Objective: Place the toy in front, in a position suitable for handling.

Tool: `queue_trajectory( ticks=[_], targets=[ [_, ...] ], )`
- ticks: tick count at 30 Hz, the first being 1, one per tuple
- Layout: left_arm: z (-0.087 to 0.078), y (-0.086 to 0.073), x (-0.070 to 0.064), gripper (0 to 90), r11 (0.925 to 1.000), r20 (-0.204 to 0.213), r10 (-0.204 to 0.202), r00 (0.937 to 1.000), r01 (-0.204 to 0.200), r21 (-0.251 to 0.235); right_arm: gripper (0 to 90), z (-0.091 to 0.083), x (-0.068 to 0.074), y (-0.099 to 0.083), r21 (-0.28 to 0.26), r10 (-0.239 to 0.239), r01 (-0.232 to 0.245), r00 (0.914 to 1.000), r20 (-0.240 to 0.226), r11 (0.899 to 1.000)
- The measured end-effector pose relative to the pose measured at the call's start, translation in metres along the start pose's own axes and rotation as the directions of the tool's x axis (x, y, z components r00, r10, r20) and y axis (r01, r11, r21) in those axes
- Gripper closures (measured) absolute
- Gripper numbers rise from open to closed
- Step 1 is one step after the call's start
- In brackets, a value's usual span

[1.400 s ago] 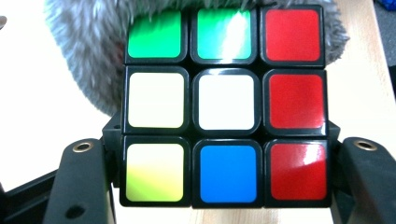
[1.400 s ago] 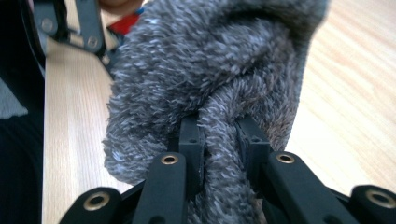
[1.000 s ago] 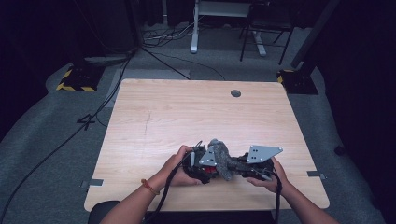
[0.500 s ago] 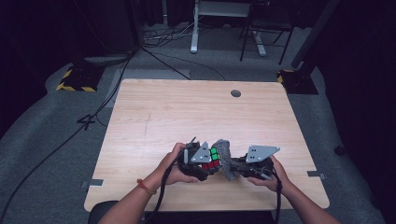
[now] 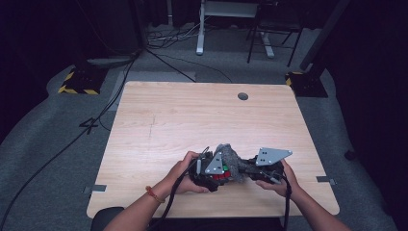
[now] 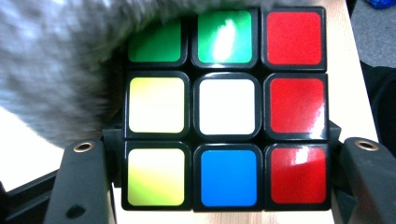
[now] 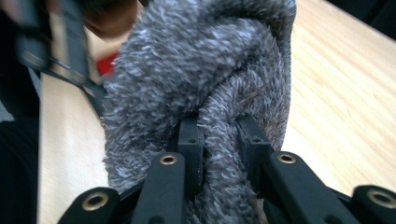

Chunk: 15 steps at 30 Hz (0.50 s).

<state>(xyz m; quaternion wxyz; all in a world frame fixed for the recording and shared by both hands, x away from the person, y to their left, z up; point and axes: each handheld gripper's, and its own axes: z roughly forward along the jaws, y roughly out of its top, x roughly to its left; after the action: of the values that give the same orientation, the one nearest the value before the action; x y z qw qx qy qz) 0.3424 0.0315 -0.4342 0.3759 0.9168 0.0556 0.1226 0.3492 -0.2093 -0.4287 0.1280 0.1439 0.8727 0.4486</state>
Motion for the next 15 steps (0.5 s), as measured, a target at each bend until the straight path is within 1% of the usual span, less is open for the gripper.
queue_trajectory(
  ticks=[2,3,4,5,6,8,9,10,11,13,14,15],
  targets=[
    [-0.001,0.000,0.001,33.7,1.0000,-0.004,0.001,1.0000,-0.001,-0.003,75.2,0.001,-0.002,-0.003,0.015,-0.002,0.002,1.0000,0.004,1.000],
    [-0.002,-0.001,0.002,33.7,1.0000,-0.011,0.003,0.9999,-0.003,0.009,75.2,0.002,-0.002,-0.004,0.011,0.001,-0.001,1.0000,0.003,1.000],
    [-0.002,-0.001,0.002,33.7,1.0000,-0.011,0.003,0.9999,-0.003,0.009,75.2,0.002,-0.002,-0.004,0.011,0.001,-0.001,1.0000,0.003,1.000],
    [-0.001,-0.001,0.003,33.6,0.9997,-0.011,0.004,0.9999,-0.003,0.026,75.1,0.000,0.000,-0.004,-0.019,-0.003,0.003,0.9999,-0.016,1.000],
    [0.000,-0.001,0.003,33.6,0.9994,-0.011,0.004,0.9999,-0.004,0.033,75.1,-0.001,0.002,-0.001,-0.038,-0.003,0.002,0.9996,-0.027,0.999],
    [0.004,-0.002,0.002,33.5,0.9984,-0.011,0.009,0.9999,-0.009,0.056,75.1,-0.001,0.007,0.004,-0.056,-0.018,0.015,0.9991,-0.039,0.998],
    [0.004,-0.002,0.002,33.4,0.9984,-0.011,0.009,0.9999,-0.009,0.056,75.1,0.000,0.010,0.006,-0.056,-0.027,0.026,0.9992,-0.030,0.998],
    [0.006,-0.002,0.004,33.4,0.9976,-0.009,0.007,0.9999,-0.006,0.070,75.1,0.000,0.011,0.007,-0.057,-0.029,0.028,0.9993,-0.025,0.998],
    [0.007,-0.002,0.004,33.3,0.9972,-0.015,0.005,0.9999,-0.004,0.075,75.1,0.001,0.011,0.007,-0.067,-0.026,0.024,0.9994,-0.024,0.997],
    [0.010,-0.001,0.003,33.1,0.9961,-0.023,0.007,0.9997,-0.005,0.088,75.3,0.002,0.014,0.009,-0.072,-0.036,0.036,0.9993,-0.006,0.997],
    [0.010,-0.001,0.003,33.1,0.9961,-0.023,0.007,0.9997,-0.005,0.088,75.3,0.002,0.014,0.009,-0.072,-0.036,0.036,0.9993,-0.006,0.997],
    [0.013,0.001,0.002,33.0,0.9949,-0.024,0.020,0.9995,-0.017,0.100,75.3,0.003,0.017,0.012,-0.081,-0.042,0.040,0.9990,-0.018,0.996]
  ],
)
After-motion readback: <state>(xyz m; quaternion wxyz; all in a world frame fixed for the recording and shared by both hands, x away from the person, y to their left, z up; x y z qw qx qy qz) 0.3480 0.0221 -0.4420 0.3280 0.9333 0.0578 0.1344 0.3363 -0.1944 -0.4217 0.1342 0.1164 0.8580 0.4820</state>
